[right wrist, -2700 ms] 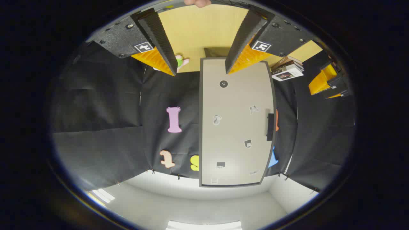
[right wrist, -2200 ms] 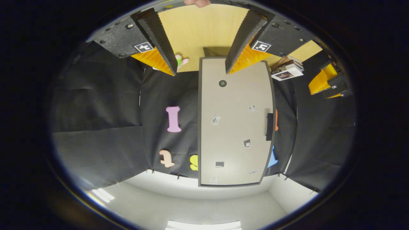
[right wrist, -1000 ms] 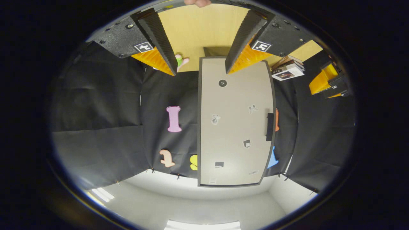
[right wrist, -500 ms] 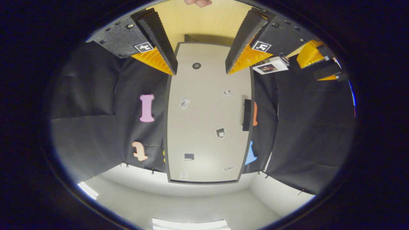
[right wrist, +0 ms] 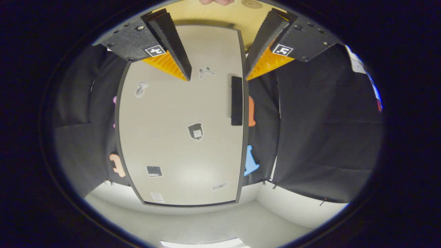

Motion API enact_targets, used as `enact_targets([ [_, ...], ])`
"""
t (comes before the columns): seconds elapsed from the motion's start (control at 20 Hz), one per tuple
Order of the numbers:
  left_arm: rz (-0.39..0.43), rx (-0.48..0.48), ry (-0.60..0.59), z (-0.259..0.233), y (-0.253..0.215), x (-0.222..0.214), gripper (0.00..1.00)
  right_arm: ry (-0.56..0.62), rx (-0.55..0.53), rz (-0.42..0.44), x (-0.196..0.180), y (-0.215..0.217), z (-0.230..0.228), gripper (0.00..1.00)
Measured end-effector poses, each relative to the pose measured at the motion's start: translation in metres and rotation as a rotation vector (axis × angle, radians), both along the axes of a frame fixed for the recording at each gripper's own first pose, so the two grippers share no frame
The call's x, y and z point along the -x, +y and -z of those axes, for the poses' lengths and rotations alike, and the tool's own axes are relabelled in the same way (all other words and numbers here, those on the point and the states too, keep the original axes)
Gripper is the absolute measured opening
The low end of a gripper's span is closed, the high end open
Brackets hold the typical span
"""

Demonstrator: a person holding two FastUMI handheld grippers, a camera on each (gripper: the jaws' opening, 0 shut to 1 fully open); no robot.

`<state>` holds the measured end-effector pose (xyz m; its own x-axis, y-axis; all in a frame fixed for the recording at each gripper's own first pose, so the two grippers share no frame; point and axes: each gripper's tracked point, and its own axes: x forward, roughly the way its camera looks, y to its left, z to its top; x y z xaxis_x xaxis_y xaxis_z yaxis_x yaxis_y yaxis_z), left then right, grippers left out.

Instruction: Open the cabinet door with the right hand, grasp the bottle in the cabinet with the left hand and place it on the coaster, then close the cabinet door with the right hand.

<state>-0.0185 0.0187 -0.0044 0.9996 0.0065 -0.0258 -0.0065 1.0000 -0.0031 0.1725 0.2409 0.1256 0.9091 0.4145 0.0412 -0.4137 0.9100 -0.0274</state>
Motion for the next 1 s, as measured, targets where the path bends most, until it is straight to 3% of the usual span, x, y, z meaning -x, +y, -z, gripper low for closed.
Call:
enact_targets([
  [0.35, 0.009, -0.021, -0.001, 0.0, 0.006, -0.001, 0.95, 0.045, 0.062, 0.018, -0.068, 0.056, 0.003, 0.95],
  [0.45, 0.007, -0.021, -0.005, 0.0, 0.009, 0.0, 0.95, 0.053, 0.063, 0.032, -0.081, 0.065, 0.006, 0.98],
  [0.6, 0.005, -0.025, 0.0, 0.001, 0.015, -0.002, 0.95, 0.06, 0.049, 0.033, -0.092, 0.078, 0.004, 0.94],
  [0.75, 0.004, -0.022, 0.0, 0.001, 0.019, -0.002, 0.95, 0.037, 0.07, 0.062, -0.101, 0.082, 0.003, 0.81],
  [0.85, 0.006, -0.02, 0.002, 0.002, 0.02, -0.003, 0.95, 0.052, 0.072, 0.075, -0.104, 0.083, 0.006, 0.65],
  [0.95, 0.005, -0.025, 0.004, 0.003, 0.022, -0.004, 0.95, 0.049, 0.055, 0.076, -0.105, 0.087, 0.005, 0.58],
  [1.0, 0.005, -0.028, 0.006, 0.003, 0.023, -0.003, 0.95, 0.057, 0.051, 0.078, -0.108, 0.089, 0.008, 0.44],
])
